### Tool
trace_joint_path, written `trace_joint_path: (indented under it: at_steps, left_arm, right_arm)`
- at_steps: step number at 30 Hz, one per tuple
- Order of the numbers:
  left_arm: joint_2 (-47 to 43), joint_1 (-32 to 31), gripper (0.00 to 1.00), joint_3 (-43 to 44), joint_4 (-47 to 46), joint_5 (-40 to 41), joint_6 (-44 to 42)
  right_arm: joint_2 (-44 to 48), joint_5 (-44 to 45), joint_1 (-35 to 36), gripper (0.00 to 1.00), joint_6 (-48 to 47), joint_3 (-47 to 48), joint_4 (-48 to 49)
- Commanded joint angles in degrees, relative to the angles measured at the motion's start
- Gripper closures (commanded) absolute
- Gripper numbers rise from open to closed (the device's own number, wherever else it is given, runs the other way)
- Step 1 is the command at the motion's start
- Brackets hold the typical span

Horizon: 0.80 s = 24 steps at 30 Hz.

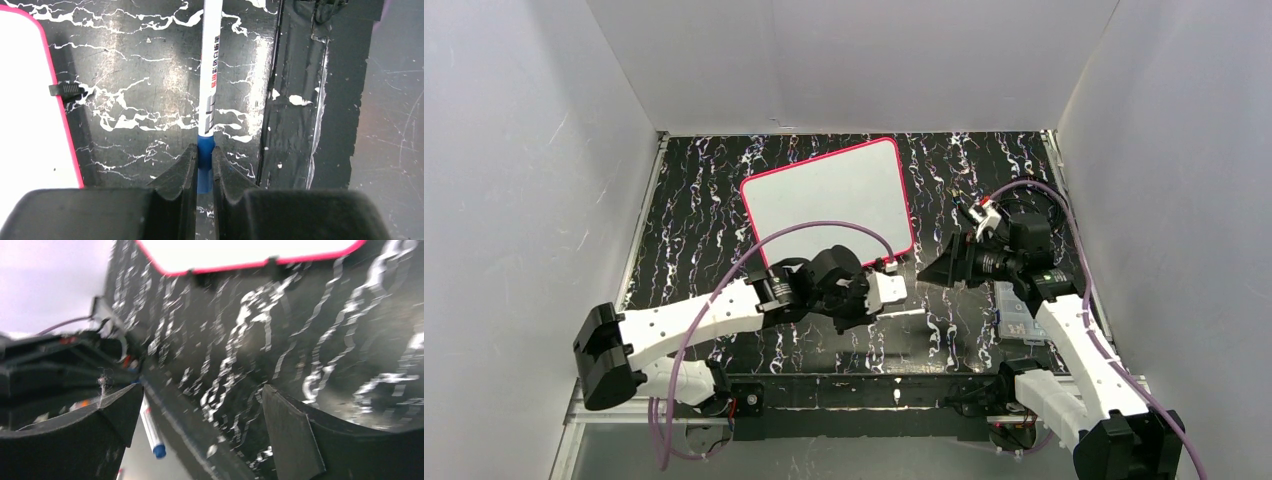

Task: Write a sentence on the whiteboard
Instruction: Open the whiteboard marker at the center of the board.

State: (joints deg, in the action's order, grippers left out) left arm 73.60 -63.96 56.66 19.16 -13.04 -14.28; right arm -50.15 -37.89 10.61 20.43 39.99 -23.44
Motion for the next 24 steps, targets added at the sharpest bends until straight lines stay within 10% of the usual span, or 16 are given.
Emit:
trace_joint_path:
  at_steps: [1,24]
  left_arm:
    - [-4.17,2.23,1.00,-0.82,5.63,-3.37,-0.44]
    - [-4.82,7.88,1.00,3.25,8.58,-13.86,1.37]
  right_arm:
    - [-0.06,-19.55,0.25,0.05,4.09,-2.56,2.71]
    - [-3.84,-16.49,17.47,0.36,16.60,-1.23,12.30]
